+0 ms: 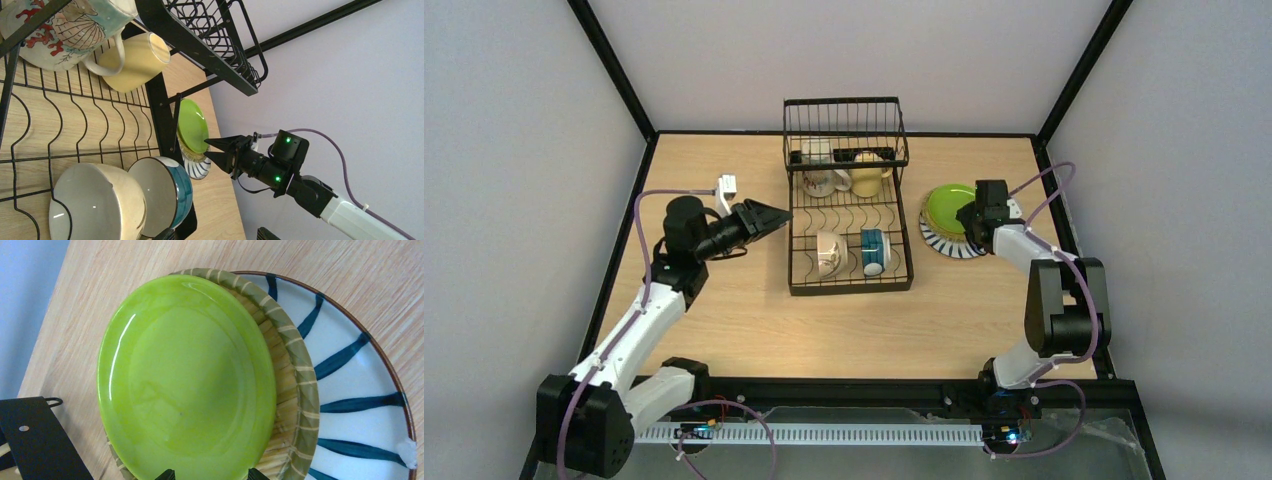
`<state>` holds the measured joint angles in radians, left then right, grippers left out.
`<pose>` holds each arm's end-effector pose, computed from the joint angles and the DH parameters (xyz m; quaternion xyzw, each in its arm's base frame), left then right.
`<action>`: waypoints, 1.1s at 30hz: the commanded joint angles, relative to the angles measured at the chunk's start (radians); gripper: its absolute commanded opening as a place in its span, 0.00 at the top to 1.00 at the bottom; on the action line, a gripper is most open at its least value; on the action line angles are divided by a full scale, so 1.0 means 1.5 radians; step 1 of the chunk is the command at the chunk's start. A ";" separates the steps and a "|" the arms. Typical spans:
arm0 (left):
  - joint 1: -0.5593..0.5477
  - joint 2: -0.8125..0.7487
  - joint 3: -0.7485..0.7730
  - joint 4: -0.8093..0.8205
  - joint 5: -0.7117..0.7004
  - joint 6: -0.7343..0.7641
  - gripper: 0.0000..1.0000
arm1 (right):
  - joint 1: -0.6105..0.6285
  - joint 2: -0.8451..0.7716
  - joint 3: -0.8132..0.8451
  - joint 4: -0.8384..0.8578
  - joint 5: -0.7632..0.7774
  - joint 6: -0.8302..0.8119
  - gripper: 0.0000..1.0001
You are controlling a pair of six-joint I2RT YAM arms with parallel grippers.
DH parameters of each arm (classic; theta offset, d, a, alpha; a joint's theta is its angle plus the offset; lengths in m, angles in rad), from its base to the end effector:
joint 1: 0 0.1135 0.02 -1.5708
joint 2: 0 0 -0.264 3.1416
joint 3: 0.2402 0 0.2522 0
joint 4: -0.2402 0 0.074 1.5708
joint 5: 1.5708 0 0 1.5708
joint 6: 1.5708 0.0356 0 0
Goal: Load the mixed dishes into the dish rack
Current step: Grab the plate at the center of the board.
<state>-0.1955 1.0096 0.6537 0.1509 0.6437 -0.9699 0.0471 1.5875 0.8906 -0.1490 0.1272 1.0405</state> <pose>0.2218 -0.0657 0.2870 -0.0930 0.7568 -0.5343 0.3648 0.3231 0.0107 0.1844 0.4645 0.8096 0.1322 0.3336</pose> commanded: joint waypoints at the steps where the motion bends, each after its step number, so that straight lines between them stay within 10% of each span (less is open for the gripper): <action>1: 0.001 0.007 -0.010 0.020 0.006 0.001 0.07 | -0.001 -0.018 -0.015 -0.007 0.022 0.014 0.18; 33: 0.001 0.045 -0.022 0.062 -0.006 0.017 0.07 | -0.001 0.059 -0.042 0.094 0.020 0.041 0.18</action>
<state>-0.1955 1.0687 0.6353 0.2043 0.6456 -0.9680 0.0471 1.6386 0.8463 -0.0525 0.1337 1.0809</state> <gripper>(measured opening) 0.925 0.817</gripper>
